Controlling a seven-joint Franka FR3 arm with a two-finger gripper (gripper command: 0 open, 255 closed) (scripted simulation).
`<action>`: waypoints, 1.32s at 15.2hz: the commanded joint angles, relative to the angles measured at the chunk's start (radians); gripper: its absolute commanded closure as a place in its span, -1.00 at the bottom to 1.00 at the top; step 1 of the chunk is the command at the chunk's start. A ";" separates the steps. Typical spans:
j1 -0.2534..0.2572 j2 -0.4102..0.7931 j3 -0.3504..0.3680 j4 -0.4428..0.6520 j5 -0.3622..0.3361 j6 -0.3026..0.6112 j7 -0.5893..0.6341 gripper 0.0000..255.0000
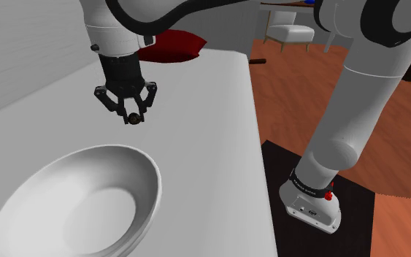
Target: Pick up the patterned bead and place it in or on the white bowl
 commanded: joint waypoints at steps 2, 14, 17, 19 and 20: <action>0.000 0.000 0.000 0.000 0.000 0.000 0.000 1.00; 0.012 0.025 0.006 0.187 -0.015 -0.168 0.009 1.00; 0.018 0.039 0.009 0.243 -0.024 -0.213 0.015 1.00; 0.023 0.050 0.011 0.282 -0.032 -0.243 0.019 1.00; 0.027 0.056 0.012 0.303 -0.036 -0.259 0.021 1.00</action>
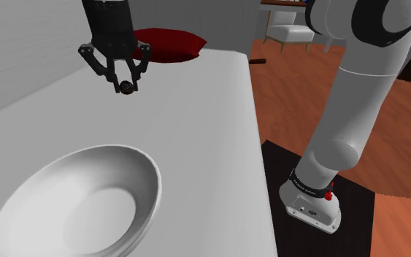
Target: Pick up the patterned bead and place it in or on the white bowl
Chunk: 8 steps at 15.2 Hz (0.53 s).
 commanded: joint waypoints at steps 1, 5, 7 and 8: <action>0.007 0.011 0.003 0.041 -0.007 -0.033 0.006 1.00; 0.025 0.043 0.008 0.132 -0.029 -0.099 0.017 1.00; 0.036 0.062 0.010 0.183 -0.043 -0.135 0.024 1.00; 0.043 0.073 0.012 0.210 -0.050 -0.153 0.027 1.00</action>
